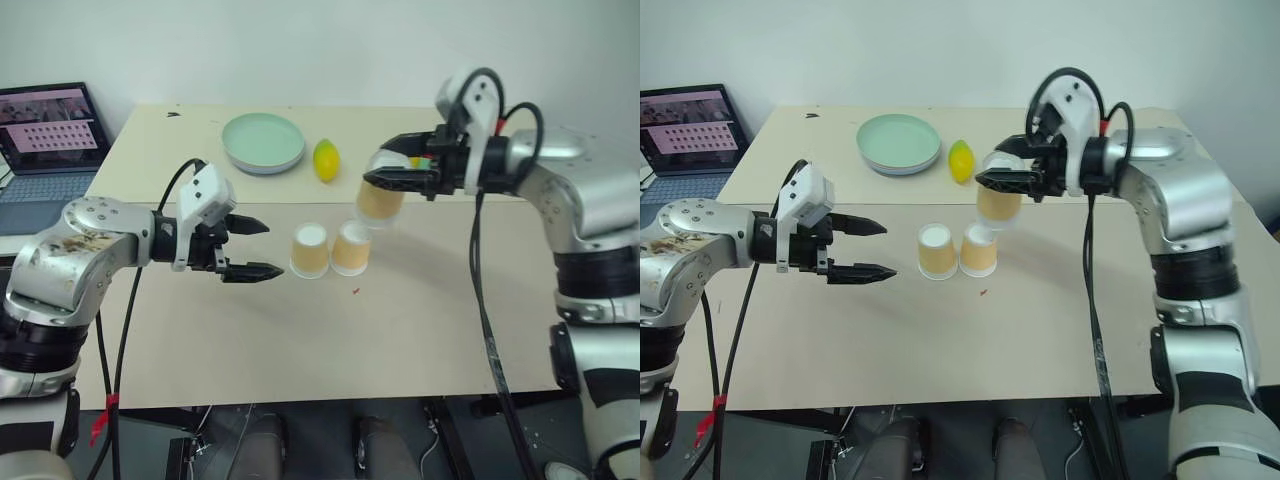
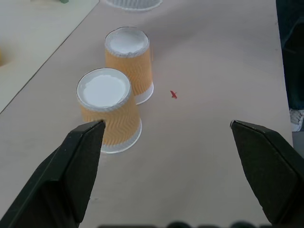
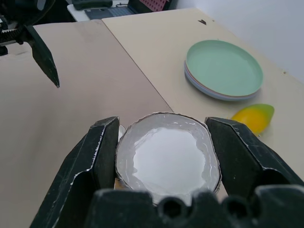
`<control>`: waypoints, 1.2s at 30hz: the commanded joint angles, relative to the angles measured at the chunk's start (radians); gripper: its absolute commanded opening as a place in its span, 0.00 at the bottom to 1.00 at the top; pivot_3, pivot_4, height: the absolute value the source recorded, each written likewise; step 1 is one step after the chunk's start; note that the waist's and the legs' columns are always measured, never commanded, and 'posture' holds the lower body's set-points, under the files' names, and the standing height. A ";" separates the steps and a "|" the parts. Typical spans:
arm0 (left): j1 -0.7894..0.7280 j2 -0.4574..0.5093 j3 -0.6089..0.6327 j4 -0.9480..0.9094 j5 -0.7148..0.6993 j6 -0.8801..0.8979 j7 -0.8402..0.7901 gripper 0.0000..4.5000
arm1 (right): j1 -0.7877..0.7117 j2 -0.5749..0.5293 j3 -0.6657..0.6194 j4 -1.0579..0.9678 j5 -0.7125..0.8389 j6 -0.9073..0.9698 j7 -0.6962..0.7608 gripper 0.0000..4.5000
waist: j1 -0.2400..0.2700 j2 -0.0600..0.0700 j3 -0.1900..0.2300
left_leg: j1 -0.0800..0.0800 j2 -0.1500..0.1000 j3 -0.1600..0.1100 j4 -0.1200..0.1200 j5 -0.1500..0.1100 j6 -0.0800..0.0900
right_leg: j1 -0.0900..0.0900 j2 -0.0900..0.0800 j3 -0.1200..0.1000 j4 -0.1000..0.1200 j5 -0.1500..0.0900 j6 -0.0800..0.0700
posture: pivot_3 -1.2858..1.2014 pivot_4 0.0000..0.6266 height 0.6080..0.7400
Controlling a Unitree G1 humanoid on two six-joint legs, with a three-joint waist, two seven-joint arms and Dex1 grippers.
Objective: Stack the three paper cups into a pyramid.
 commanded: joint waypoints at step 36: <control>0.004 -0.006 0.037 -0.056 -0.042 0.003 0.076 1.00 | -0.057 0.167 0.019 0.116 -0.053 -0.031 -0.001 0.99 | -0.001 0.001 0.001 | 0.000 0.000 0.000 0.000 0.000 0.000 | 0.000 0.000 0.000 0.001 0.000 0.000 | 0.52 0.24 1.00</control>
